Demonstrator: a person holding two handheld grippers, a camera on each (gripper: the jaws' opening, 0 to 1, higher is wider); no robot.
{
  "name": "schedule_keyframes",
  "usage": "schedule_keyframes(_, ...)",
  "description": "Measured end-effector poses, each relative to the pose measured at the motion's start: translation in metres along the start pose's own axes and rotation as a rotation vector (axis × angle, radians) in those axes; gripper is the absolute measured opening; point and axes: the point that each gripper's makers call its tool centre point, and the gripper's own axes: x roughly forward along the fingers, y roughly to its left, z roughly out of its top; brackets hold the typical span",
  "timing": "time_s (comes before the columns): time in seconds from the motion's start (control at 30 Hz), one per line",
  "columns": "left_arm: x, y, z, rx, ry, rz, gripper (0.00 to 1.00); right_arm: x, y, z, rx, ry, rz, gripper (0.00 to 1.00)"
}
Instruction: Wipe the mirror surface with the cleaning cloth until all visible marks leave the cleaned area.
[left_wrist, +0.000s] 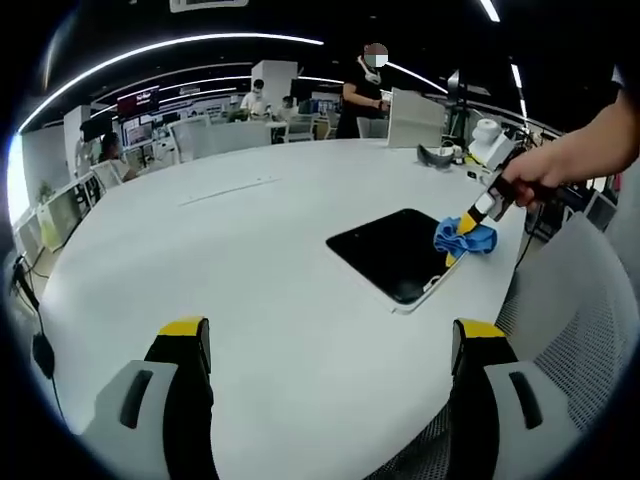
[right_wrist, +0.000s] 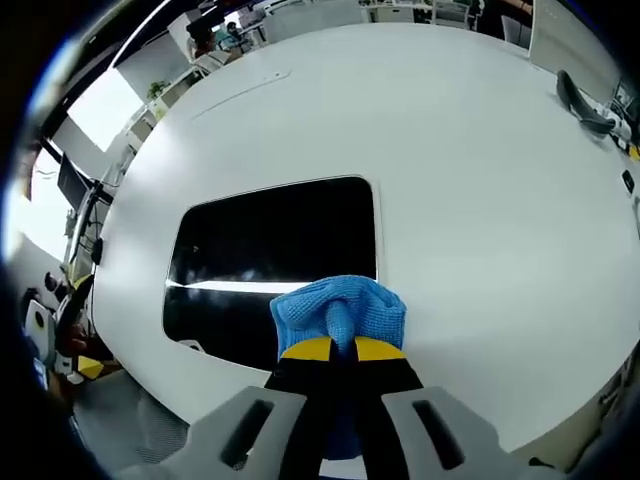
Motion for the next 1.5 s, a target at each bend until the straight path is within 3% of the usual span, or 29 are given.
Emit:
schedule_keyframes(0.87,0.004,-0.018,-0.001,0.009,0.005,-0.091,0.99,0.005,0.002,0.002,0.093,-0.013,-0.014,0.00)
schedule_keyframes(1.23,0.004,-0.019,-0.003,0.008,0.013,-0.098,0.99,0.009,0.029,0.002,0.062,0.003,-0.001,0.00)
schedule_keyframes(1.5,0.004,-0.021,-0.001,0.016,0.012,-0.101,0.99,0.016,0.067,0.000,0.004,0.020,0.036,0.00)
